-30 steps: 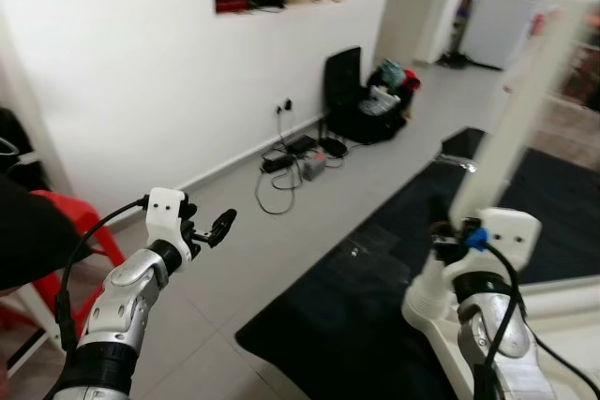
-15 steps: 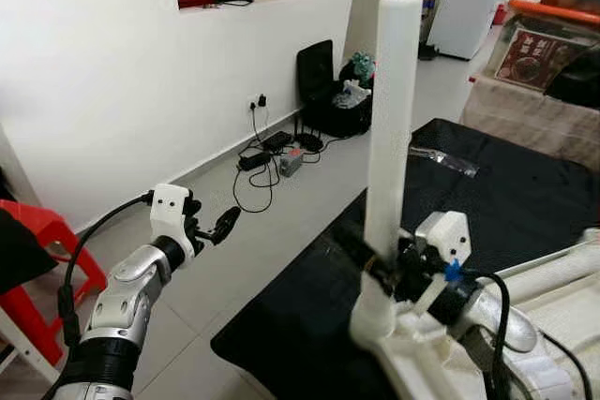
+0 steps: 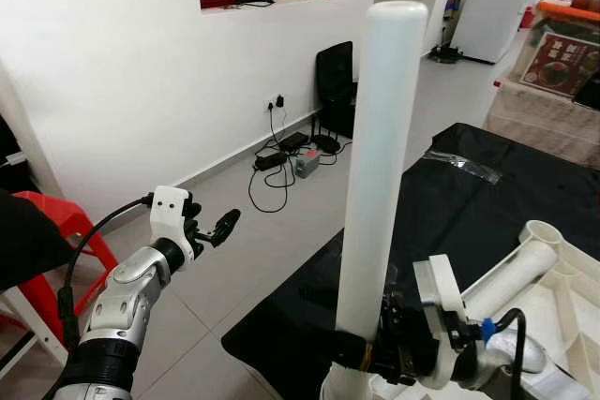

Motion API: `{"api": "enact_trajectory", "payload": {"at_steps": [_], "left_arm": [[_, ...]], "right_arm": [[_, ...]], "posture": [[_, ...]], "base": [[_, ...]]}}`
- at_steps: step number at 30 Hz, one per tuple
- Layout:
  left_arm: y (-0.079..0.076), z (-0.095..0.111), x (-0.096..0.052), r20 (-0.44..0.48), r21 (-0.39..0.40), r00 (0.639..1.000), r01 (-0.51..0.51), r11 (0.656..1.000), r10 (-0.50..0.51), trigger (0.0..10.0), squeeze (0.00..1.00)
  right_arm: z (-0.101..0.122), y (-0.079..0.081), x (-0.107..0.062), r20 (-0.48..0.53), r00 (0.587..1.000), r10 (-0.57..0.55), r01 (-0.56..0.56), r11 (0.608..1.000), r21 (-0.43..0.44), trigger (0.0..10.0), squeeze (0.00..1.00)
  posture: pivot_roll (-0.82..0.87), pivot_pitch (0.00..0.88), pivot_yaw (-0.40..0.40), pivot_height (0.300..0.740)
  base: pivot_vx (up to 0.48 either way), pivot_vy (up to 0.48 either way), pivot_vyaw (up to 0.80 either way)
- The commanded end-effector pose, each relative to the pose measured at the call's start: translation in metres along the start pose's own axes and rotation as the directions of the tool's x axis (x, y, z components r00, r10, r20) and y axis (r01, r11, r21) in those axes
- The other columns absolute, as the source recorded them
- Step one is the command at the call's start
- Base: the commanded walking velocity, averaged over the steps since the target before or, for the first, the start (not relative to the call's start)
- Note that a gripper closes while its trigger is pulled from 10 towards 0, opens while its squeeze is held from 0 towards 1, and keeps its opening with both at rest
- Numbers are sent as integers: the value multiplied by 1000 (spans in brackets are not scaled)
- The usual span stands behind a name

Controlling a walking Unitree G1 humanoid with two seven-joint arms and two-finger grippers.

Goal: Building children table

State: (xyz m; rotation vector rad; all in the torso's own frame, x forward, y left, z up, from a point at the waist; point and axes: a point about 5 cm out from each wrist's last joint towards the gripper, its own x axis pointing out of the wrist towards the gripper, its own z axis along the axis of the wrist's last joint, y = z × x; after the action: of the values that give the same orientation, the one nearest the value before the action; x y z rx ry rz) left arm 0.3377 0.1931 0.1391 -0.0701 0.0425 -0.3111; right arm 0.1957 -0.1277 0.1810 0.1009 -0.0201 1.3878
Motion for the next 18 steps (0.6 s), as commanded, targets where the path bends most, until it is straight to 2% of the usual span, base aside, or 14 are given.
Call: {"api": "enact_trajectory", "payload": {"at_steps": [1,3,4,9,11,12,13,15,16,17,18], "left_arm": [[-1,-8,0,-33,-18,999,3,1000,-3,10000,0],[-1,-8,0,-34,-17,999,2,1000,-3,10000,0],[0,-9,-2,-38,-16,999,-3,1000,3,10000,0],[2,-11,-3,-43,-14,999,-10,1000,10,10000,0],[2,-11,-4,-47,-13,999,-13,1000,13,10000,0],[2,-11,-4,-47,-13,999,-13,1000,13,10000,0],[3,-12,-4,-48,-13,999,-15,1000,15,10000,0],[3,-12,-4,-48,-13,999,-15,1000,15,10000,0],[3,-12,-4,-49,-13,999,-18,1000,17,10000,0],[3,-12,-4,-49,-13,999,-18,1000,17,10000,0],[4,-12,-5,-50,-14,999,-21,1000,20,10000,0]], "right_arm": [[-29,0,-2,-99,995,-2,17,989,147,10000,0],[-28,-1,-3,-101,995,-3,18,989,145,10000,0],[-28,-8,-2,-96,994,-54,65,991,119,10000,0],[-30,-15,-2,-87,989,-121,130,986,102,10000,0],[-34,-25,-2,-84,967,-240,247,966,75,10000,0],[-34,-25,-2,-84,967,-240,247,966,75,10000,0],[-38,-35,-4,-103,930,-352,357,933,35,10000,0],[-38,-35,-4,-103,930,-352,357,933,35,10000,0],[-44,-49,-9,-139,848,-511,516,856,2,10000,0],[-44,-49,-9,-139,848,-511,516,856,2,10000,0],[-46,-62,-15,-146,741,-655,655,753,-58,10000,0]], "posture": [[70,0,-60,740],[70,0,-60,740],[70,0,-60,740],[73,0,-63,740],[73,0,-63,740],[73,0,-63,740],[69,0,-60,740],[69,0,-60,740],[66,0,-58,740],[66,0,-58,740],[63,0,-57,740]], "base": [[0,0,0],[0,0,0],[0,0,0],[0,0,0],[0,0,0],[0,0,0],[0,0,0],[0,0,0],[0,0,0],[0,0,0],[0,0,0]]}}
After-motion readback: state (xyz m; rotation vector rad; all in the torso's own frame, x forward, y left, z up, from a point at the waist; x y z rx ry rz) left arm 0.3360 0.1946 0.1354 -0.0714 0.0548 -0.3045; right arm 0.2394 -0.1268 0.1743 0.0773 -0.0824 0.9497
